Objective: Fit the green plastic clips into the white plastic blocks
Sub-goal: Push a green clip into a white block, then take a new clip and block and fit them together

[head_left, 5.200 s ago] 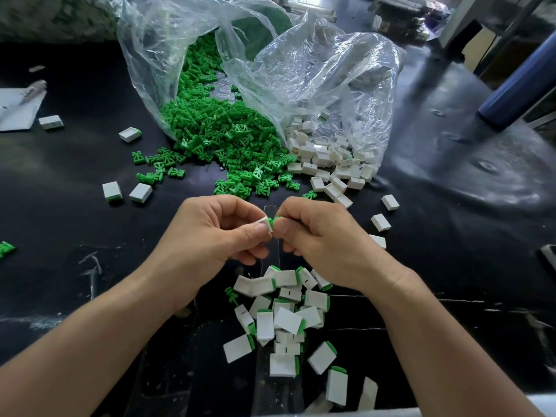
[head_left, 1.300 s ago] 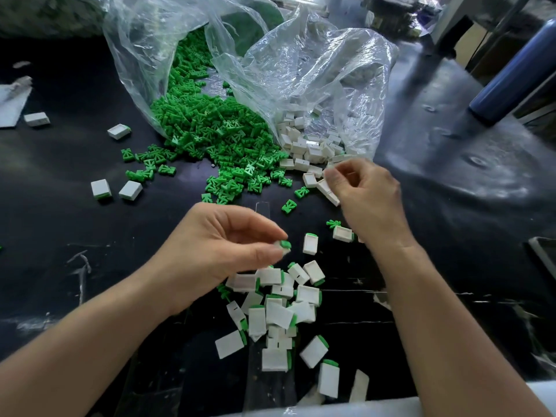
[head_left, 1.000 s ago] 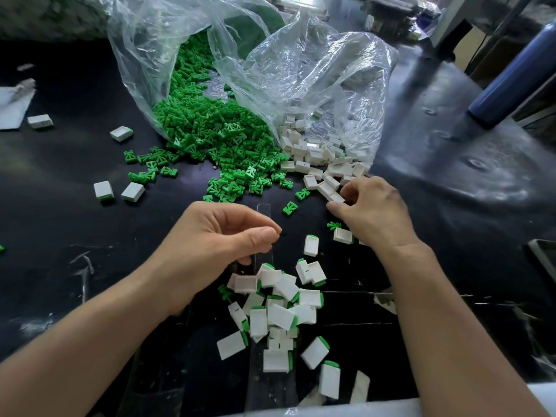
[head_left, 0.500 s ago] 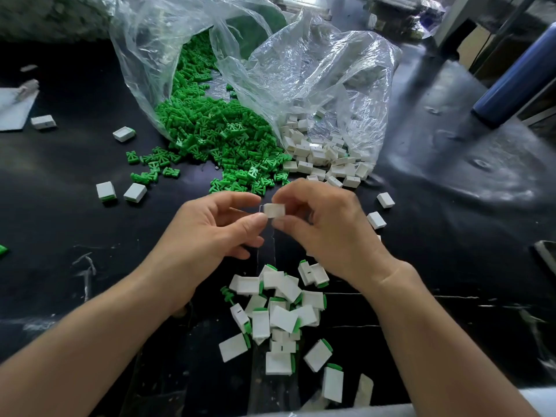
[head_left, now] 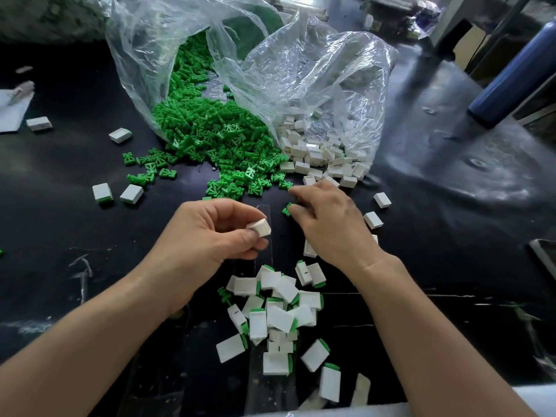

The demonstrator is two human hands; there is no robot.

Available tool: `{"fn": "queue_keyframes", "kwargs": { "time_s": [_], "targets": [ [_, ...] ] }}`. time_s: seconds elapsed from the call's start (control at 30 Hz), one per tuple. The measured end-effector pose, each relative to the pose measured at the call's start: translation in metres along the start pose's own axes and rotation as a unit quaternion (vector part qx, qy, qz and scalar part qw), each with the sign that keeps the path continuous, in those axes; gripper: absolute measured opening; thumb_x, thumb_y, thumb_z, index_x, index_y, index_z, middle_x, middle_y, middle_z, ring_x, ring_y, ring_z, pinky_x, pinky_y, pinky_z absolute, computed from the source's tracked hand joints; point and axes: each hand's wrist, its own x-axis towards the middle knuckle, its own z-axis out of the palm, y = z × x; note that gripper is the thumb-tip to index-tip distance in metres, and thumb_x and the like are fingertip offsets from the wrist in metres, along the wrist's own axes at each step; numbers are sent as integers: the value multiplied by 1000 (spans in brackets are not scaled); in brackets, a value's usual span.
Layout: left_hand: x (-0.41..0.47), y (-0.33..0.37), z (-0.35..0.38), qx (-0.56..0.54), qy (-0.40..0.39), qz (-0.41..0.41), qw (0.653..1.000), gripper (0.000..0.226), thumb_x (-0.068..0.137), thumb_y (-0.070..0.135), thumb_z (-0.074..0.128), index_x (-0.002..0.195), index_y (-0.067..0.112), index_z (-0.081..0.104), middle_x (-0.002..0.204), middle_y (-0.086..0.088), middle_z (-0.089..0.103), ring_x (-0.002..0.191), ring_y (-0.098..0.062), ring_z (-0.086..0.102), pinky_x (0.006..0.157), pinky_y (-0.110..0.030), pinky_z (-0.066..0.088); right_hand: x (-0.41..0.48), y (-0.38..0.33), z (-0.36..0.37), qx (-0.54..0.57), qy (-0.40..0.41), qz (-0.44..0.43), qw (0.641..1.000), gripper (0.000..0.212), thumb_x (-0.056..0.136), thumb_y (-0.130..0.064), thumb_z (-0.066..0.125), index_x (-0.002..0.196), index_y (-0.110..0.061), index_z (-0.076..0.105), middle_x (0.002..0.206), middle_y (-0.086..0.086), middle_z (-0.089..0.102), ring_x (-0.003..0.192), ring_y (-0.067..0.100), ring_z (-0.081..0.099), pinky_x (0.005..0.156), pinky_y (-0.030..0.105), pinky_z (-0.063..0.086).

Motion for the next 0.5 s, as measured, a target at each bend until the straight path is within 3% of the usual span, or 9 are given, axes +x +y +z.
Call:
{"fn": "queue_keyframes", "kwargs": {
  "time_s": [0.27,0.4,0.5],
  "targets": [
    [0,1,0,-1,-2,1,1000,22,79,-14,58,77,6,66,67,-6,71,61,-13,69,55,-18,55,1,0,-2,8,-4,1,1000,8,82,-20,66,86,-17,61,88,-3,50,91,18,52,79,27,38],
    [0,1,0,-9,4,-2,1000,17,79,-9,60,75,6,67,67,-7,71,61,-14,69,54,-19,55,-1,-2,-6,34,18,-1,999,7,82,-19,66,82,-17,59,77,-5,54,78,16,51,73,27,38],
    [0,1,0,-14,6,-4,1000,11,77,-4,63,75,6,67,69,-9,72,61,-16,69,54,-20,55,-5,-4,-12,118,38,-3,992,16,79,-16,69,74,-24,56,65,-14,52,62,3,48,64,16,39]
  ]
}}
